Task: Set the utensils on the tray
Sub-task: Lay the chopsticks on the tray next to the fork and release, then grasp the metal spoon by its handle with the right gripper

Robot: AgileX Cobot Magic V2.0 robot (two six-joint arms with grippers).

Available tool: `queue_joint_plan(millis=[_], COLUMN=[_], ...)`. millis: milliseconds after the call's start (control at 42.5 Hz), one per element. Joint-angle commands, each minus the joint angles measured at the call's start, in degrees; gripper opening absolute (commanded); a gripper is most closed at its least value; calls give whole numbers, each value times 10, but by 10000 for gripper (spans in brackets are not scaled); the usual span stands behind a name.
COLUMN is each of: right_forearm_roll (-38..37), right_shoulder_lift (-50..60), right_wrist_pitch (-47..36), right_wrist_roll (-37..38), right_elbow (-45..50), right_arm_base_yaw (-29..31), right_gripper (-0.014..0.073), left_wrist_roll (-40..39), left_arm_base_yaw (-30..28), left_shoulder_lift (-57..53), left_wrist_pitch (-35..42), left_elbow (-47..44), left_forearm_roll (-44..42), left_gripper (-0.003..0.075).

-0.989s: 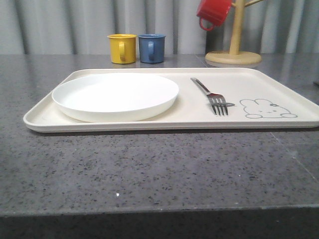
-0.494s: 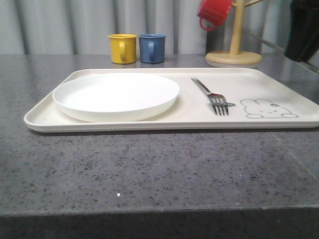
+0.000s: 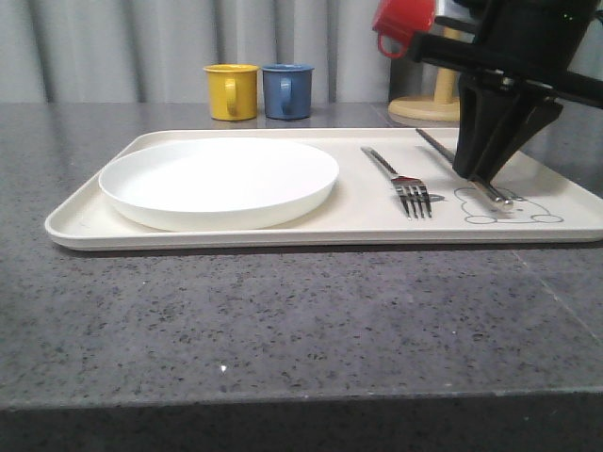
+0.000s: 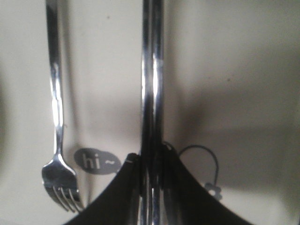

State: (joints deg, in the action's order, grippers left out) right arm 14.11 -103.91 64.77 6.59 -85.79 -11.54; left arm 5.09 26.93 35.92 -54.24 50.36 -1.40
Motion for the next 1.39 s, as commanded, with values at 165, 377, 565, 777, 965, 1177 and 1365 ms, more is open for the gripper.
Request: queue_joint_plan(millis=[165,377,565,777,965,1177,1365], right_forearm_roll=[14,2,-52,-167,-195,-186,-156], right_shoulder_lift=[19,25,84,161,179,142,94], right_wrist_pitch=[-10,-8,40,106,113,110,102], right_wrist_roll=[1,-7,-76,-83,-83,-85,-108], right_elbow=[-19,-19,-19,-16,-14,-10,-10], right_arm_base_yaw=[0,0,1,20,105,209,239], right_gripper=[166,387,383,383,383,383,383], left_wrist_roll=[-6,-6,-6,-6,-6,-6,-6], left_arm_base_yaw=[5,5,5,5,5,5,5], left_shoulder_lift=[0,0,0,0,0,0,0], left_wrist_pitch=[38,38,38,38,38,38,38], left_elbow=[14,14,14,14,14,14,14], left_forearm_roll=[0,0,0,0,0,0,0], left_gripper=[386,386,386,386,386,386,386])
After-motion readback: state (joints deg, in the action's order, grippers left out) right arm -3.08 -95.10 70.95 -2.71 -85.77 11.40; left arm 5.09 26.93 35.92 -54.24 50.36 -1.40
